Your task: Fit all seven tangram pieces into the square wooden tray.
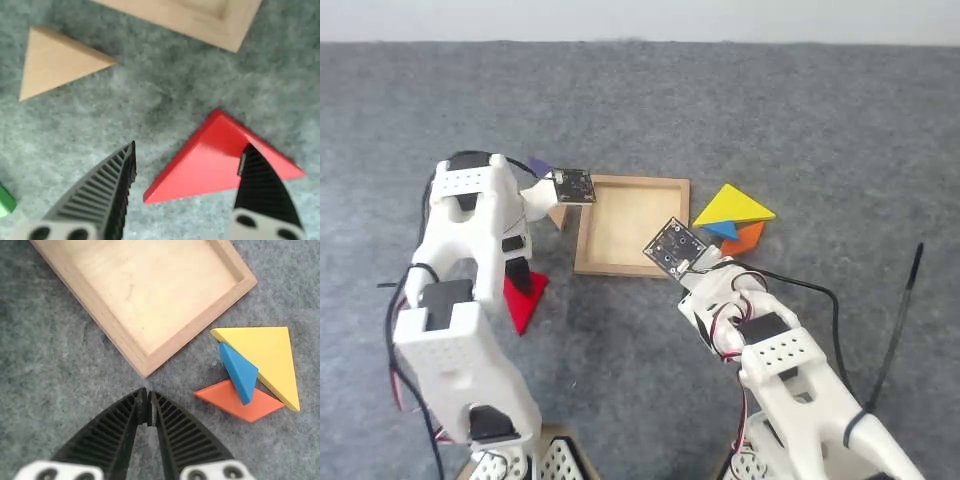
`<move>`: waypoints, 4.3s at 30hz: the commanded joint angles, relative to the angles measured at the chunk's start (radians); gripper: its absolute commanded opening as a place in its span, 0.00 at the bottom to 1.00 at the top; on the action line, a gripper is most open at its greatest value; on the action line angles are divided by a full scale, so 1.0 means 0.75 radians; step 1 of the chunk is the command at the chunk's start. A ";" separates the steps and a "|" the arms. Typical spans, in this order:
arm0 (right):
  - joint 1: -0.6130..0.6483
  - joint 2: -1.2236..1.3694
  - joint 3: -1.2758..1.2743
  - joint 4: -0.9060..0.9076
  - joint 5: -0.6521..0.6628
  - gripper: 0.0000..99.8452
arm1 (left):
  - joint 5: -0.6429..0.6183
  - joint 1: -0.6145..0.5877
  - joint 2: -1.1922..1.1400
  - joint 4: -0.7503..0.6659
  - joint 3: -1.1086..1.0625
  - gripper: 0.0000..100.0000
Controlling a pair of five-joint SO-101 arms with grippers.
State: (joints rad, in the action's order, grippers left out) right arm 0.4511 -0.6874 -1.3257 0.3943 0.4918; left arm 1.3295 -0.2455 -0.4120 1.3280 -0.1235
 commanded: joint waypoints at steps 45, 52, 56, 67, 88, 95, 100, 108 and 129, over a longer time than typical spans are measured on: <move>0.007 -0.011 0.010 -0.017 -0.004 0.01 | -0.818 -0.518 -0.078 0.323 0.087 0.27; 0.005 -0.005 0.010 -0.021 -0.004 0.01 | -0.520 -0.685 -0.078 0.405 0.085 0.27; 0.005 -0.003 0.010 -0.024 -0.004 0.01 | -0.376 -0.767 -0.029 0.407 0.075 0.27; -0.001 0.001 0.008 -0.019 -0.004 0.01 | 0.090 -0.814 0.781 0.082 -0.643 0.27; -0.003 0.003 0.008 -0.019 -0.004 0.01 | 0.147 -0.293 0.808 -0.724 -0.873 0.33; -0.003 0.003 0.008 -0.021 -0.004 0.01 | -0.176 -0.436 0.511 -0.583 -0.619 0.33; -0.003 0.003 0.008 -0.024 -0.004 0.01 | -0.186 -0.450 0.487 -0.426 -0.557 0.32; -0.005 0.003 0.008 -0.024 -0.004 0.01 | -0.438 -0.342 0.299 -0.536 -0.467 0.32; -0.005 0.003 0.008 -0.024 -0.004 0.01 | -0.477 -0.368 -0.096 -0.219 0.036 0.32</move>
State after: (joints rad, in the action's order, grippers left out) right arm 0.4496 -0.6874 -1.3257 0.3943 0.4918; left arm 0.9828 -0.5217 -0.4672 1.1730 -0.1511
